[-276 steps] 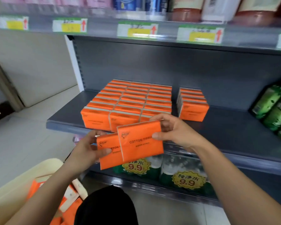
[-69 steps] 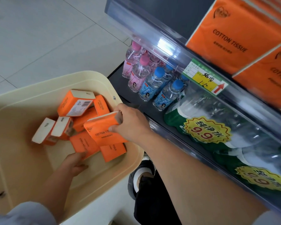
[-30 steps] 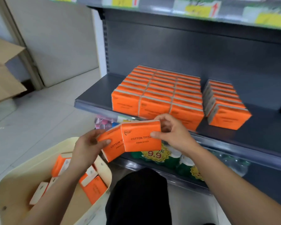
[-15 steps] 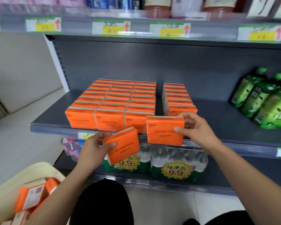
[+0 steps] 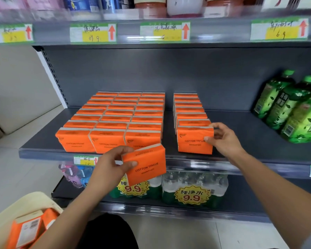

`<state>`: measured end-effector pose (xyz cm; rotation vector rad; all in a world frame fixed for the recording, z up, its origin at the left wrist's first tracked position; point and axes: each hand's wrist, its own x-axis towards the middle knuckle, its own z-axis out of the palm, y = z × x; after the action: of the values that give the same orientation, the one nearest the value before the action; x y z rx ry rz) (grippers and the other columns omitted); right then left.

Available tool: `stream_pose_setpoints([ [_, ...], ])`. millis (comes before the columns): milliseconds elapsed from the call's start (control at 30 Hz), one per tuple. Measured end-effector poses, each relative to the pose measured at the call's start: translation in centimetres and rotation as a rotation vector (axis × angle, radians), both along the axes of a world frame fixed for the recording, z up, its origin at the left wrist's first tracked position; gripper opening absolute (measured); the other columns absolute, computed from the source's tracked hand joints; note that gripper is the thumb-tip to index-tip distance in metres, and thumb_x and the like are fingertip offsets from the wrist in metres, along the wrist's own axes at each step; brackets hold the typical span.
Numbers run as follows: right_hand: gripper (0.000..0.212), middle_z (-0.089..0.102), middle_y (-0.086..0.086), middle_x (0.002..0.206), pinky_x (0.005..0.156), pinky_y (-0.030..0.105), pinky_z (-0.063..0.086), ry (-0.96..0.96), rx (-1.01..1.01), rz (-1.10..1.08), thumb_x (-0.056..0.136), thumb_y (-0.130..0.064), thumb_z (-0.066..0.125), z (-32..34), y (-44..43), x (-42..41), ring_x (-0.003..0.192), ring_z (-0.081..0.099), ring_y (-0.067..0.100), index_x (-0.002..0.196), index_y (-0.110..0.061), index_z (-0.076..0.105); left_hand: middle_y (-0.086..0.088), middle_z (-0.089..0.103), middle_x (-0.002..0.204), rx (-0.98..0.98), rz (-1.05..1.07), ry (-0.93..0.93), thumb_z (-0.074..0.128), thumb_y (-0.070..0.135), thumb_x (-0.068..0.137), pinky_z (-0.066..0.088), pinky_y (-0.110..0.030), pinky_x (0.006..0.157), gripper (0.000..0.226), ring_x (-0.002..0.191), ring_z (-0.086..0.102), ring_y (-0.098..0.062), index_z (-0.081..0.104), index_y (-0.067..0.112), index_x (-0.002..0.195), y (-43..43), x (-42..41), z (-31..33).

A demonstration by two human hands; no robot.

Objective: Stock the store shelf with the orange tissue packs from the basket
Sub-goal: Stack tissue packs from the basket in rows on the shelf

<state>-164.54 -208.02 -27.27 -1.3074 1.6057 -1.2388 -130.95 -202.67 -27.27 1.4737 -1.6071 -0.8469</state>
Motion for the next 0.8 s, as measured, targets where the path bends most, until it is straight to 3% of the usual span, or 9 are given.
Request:
stream_pose_setpoints([
  [233,0.045,0.062,-0.001,0.111,0.095,0.046,0.05,0.096,-0.022,-0.049,0.084,-0.003,0.07,-1.1,-1.4,-0.2,0.108,0.058,0.02,0.122,-0.023,0.057,0.009,0.064,0.102,0.004,-0.054,-0.015,0.074,0.016,0.081,0.052,-0.026,0.068,0.031,0.081,0.066,-0.021,0.061,0.04,0.095,-0.1,-2.3,0.8],
  [367,0.049,0.06,-0.014,0.096,0.093,0.045,0.051,0.144,-0.055,-0.076,0.084,-0.004,0.07,-1.2,-1.3,0.2,0.102,0.06,0.019,0.124,-0.026,0.05,0.013,0.064,0.098,-0.009,-0.098,-0.013,0.074,0.014,0.081,0.047,-0.017,0.059,0.032,0.077,0.065,-0.016,0.061,0.04,0.095,-0.1,-3.9,1.4],
  [467,0.047,0.056,-0.019,0.09,0.091,0.045,0.051,0.183,-0.075,-0.099,0.085,-0.003,0.069,-1.3,-1.3,0.3,0.097,0.06,0.017,0.122,-0.022,0.048,0.014,0.064,0.097,-0.015,-0.142,-0.023,0.074,0.014,0.081,0.048,-0.017,0.063,0.033,0.082,0.064,-0.012,0.061,0.04,0.095,-0.1,-5.1,1.9],
  [567,0.048,0.061,-0.01,0.094,0.093,0.044,0.051,0.218,-0.066,-0.113,0.086,-0.003,0.067,-1.2,-1.2,0.1,0.098,0.061,0.017,0.128,-0.017,0.047,0.015,0.064,0.095,-0.012,-0.182,-0.021,0.074,0.014,0.08,0.052,-0.025,0.073,0.033,0.088,0.063,-0.012,0.062,0.039,0.097,-0.4,-6.2,2.0],
  [700,0.053,0.056,0.001,0.118,0.094,0.036,0.048,0.308,-0.096,-0.138,0.084,-0.006,0.069,-1.2,-0.6,-0.2,0.106,0.056,0.016,0.131,-0.015,0.047,0.015,0.062,0.097,-0.002,-0.241,-0.035,0.073,0.013,0.081,0.056,-0.033,0.08,0.031,0.093,0.064,-0.014,0.064,0.034,0.102,-0.7,-7.8,2.5],
  [800,0.035,0.053,0.001,0.113,0.08,0.03,0.046,0.381,-0.244,-0.218,0.084,-0.014,0.068,-0.5,0.7,0.0,0.093,0.054,0.013,0.117,-0.017,0.058,0.015,0.06,0.102,-0.006,-0.266,-0.063,0.072,0.014,0.082,0.056,-0.033,0.081,0.03,0.095,0.062,-0.012,0.064,0.03,0.107,-1.3,-9.2,2.9],
])
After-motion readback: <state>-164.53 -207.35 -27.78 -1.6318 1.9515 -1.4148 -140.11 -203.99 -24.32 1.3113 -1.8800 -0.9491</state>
